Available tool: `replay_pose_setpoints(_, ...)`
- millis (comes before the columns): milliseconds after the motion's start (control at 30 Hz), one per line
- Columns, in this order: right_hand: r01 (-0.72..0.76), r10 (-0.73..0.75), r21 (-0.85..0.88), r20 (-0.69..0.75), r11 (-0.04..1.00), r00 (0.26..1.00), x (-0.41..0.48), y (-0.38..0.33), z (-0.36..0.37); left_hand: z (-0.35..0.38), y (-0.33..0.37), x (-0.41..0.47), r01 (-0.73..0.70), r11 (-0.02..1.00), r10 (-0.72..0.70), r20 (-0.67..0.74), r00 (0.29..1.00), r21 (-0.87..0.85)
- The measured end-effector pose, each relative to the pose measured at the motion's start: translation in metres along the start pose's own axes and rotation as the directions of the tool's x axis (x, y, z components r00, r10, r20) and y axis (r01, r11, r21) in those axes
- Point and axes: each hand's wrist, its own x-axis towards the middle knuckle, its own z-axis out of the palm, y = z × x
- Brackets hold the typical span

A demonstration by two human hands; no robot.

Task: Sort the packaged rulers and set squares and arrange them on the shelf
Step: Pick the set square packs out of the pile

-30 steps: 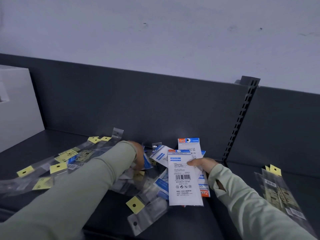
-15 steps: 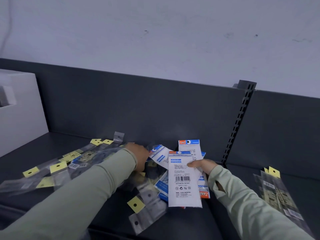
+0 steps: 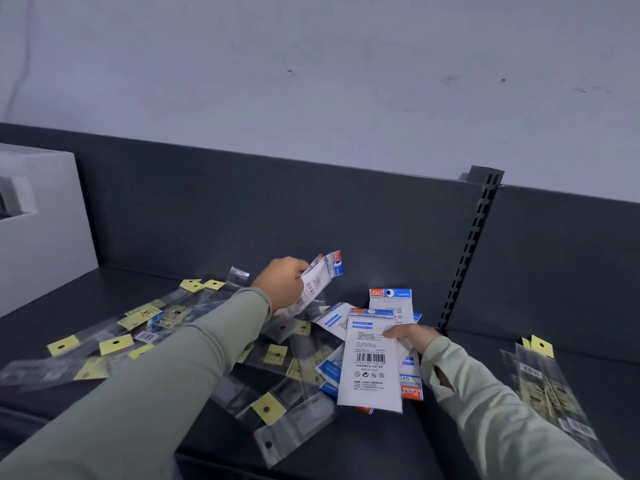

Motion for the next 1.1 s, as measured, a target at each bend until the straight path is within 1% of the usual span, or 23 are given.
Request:
replay_pose_setpoints(67, 0.001, -0.001, -0.009, -0.014, 1.000, 1.000, 0.001, 0.001, -0.001, 0.002, 0.009, -0.002, -0.046, 0.992, 0.032, -0.116, 0.993, -0.121)
replay_pose_setpoints(133, 0.005, -0.005, -0.002, 0.006, 1.000, 1.000, 0.002, 0.001, -0.001, 0.004, 0.018, -0.005, -0.150, 0.971, 0.105, -0.232, 0.967, -0.188)
replay_pose_setpoints(200, 0.007, -0.009, 0.041, 0.039, 0.999, 0.999, 0.000, 0.001, 0.001, 0.011, 0.027, -0.010, -0.263, 0.944, 0.208, -0.261, 0.943, -0.199)
replay_pose_setpoints(233, 0.011, -0.014, 0.054, 0.056, 0.999, 0.998, -0.001, 0.000, 0.002, 0.019, 0.032, -0.013, -0.302, 0.925, 0.248, -0.237, 0.939, -0.231)
replay_pose_setpoints(267, 0.007, -0.011, 0.060, 0.073, 0.998, 0.997, -0.002, 0.000, 0.002, 0.027, 0.036, -0.015, -0.314, 0.898, 0.265, -0.189, 0.946, -0.309)
replay_pose_setpoints(300, -0.004, 0.000, 0.053, 0.082, 0.999, 0.997, -0.001, 0.000, 0.001, 0.035, 0.041, -0.018, -0.284, 0.863, 0.262, -0.111, 0.959, -0.418)
replay_pose_setpoints(333, -0.020, 0.016, 0.048, 0.077, 0.999, 0.997, 0.001, -0.001, 0.000, 0.042, 0.044, -0.020, -0.219, 0.828, 0.257, 0.002, 0.966, -0.517)
replay_pose_setpoints(367, -0.018, 0.018, 0.029, 0.030, 0.999, 0.999, 0.005, -0.001, -0.001, 0.047, 0.045, -0.021, -0.145, 0.799, 0.262, 0.120, 0.957, -0.584)
replay_pose_setpoints(400, -0.011, 0.011, -0.015, -0.034, 1.000, 0.999, 0.012, 0.000, -0.004, 0.051, 0.045, -0.022, -0.080, 0.789, 0.258, 0.210, 0.943, -0.610)
replay_pose_setpoints(433, -0.028, 0.023, -0.071, -0.071, 0.997, 0.997, 0.015, 0.000, -0.005, 0.054, 0.044, -0.022, -0.032, 0.787, 0.241, 0.260, 0.935, -0.617)
replay_pose_setpoints(467, -0.027, 0.017, -0.118, -0.090, 0.993, 0.996, 0.014, -0.001, -0.006, 0.055, 0.041, -0.021, -0.003, 0.792, 0.213, 0.272, 0.939, -0.611)
replay_pose_setpoints(500, -0.020, 0.004, -0.166, -0.098, 0.986, 0.995, 0.014, -0.001, -0.008, 0.056, 0.038, -0.020, -0.012, 0.819, 0.185, 0.243, 0.952, -0.574)
replay_pose_setpoints(533, -0.009, -0.010, -0.203, -0.090, 0.979, 0.996, 0.018, 0.000, -0.011, 0.057, 0.034, -0.018, -0.047, 0.872, 0.165, 0.203, 0.965, -0.487)
replay_pose_setpoints(600, 0.028, -0.043, -0.194, -0.072, 0.981, 0.996, 0.027, 0.007, -0.017, 0.057, 0.031, -0.018, -0.088, 0.971, 0.129, 0.175, 0.976, -0.224)
replay_pose_setpoints(633, 0.031, -0.040, -0.119, -0.075, 0.992, 0.996, 0.031, 0.010, -0.018, 0.056, 0.031, -0.019, -0.075, 0.991, 0.096, 0.186, 0.978, -0.115)
replay_pose_setpoints(700, 0.017, -0.012, 0.060, -0.071, 0.998, 0.997, 0.036, 0.019, -0.018, 0.054, 0.031, -0.019, -0.022, 1.000, 0.020, 0.258, 0.966, 0.005)
replay_pose_setpoints(767, 0.006, -0.007, 0.246, 0.003, 0.969, 1.000, 0.035, 0.018, -0.015, 0.055, 0.032, -0.020, 0.023, 0.999, -0.032, 0.340, 0.940, 0.029)
replay_pose_setpoints(867, 0.027, -0.134, 0.448, 0.210, 0.894, 0.968, 0.019, 0.006, -0.008, 0.064, 0.032, -0.018, 0.094, 0.996, -0.092, 0.309, 0.946, 0.011)
replay_pose_setpoints(933, 0.002, -0.194, 0.485, 0.346, 0.875, 0.918, 0.004, 0.001, -0.003, 0.069, 0.031, -0.017, 0.155, 0.987, -0.161, 0.272, 0.949, 0.044)
replay_pose_setpoints(967, 0.014, -0.217, 0.480, 0.369, 0.877, 0.904, 0.000, 0.000, -0.001, 0.070, 0.032, -0.017, 0.180, 0.982, -0.187, 0.271, 0.944, 0.051)
replay_pose_setpoints(1000, 0.040, -0.211, 0.432, 0.355, 0.901, 0.911, 0.001, 0.001, 0.001, 0.069, 0.034, -0.017, 0.187, 0.981, -0.195, 0.275, 0.941, 0.055)
replay_pose_setpoints(1033, 0.080, -0.198, 0.357, 0.305, 0.931, 0.931, 0.004, 0.004, 0.005, 0.066, 0.036, -0.019, 0.172, 0.983, -0.183, 0.290, 0.939, 0.064)
replay_pose_setpoints(1100, 0.135, -0.172, 0.221, 0.160, 0.966, 0.972, 0.013, 0.008, 0.010, 0.060, 0.037, -0.020, 0.120, 0.991, -0.130, 0.326, 0.936, 0.052)
